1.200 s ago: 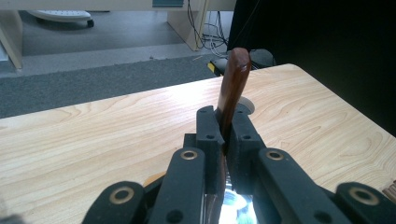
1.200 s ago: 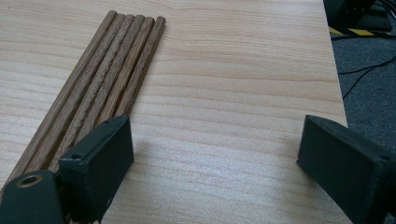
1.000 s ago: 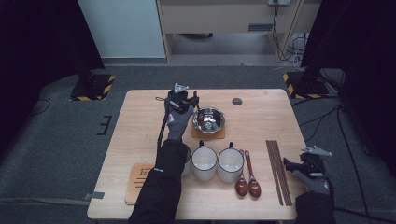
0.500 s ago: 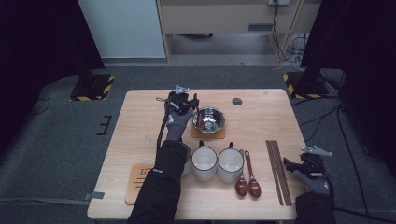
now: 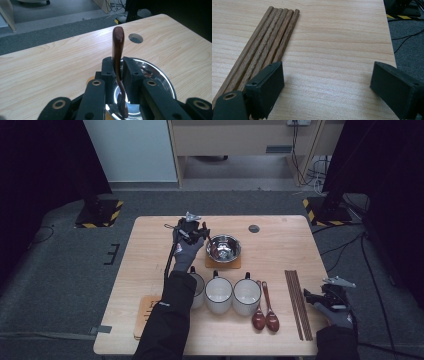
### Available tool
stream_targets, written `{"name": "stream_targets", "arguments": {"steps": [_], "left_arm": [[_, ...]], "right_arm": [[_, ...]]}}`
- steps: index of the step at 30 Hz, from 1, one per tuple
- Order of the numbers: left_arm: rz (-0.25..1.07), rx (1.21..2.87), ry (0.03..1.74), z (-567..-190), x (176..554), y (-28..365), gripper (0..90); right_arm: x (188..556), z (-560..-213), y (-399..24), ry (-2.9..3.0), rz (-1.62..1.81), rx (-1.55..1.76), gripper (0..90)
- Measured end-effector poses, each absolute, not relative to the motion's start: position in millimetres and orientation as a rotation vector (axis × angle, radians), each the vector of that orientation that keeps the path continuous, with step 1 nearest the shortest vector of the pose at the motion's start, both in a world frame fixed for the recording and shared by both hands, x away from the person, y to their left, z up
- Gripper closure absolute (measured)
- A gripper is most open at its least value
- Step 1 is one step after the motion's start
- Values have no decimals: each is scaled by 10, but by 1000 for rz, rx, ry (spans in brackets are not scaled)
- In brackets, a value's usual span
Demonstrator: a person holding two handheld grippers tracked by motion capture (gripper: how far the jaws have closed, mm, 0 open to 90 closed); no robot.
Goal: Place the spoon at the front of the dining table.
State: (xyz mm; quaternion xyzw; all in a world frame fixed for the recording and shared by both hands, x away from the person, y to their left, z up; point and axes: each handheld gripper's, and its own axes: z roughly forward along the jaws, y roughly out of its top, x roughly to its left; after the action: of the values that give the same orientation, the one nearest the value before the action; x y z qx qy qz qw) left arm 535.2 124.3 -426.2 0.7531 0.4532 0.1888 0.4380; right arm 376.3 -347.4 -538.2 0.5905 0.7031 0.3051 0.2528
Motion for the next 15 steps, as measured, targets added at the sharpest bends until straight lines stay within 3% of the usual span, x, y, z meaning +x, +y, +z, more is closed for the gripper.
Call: {"name": "stream_targets", "arguments": {"steps": [15], "left_arm": [[492, 1939, 1125, -4333, 5307, 1379, 673]], "right_arm": [[3762, -5382, -3475, 1911, 830, 1604, 117]]}}
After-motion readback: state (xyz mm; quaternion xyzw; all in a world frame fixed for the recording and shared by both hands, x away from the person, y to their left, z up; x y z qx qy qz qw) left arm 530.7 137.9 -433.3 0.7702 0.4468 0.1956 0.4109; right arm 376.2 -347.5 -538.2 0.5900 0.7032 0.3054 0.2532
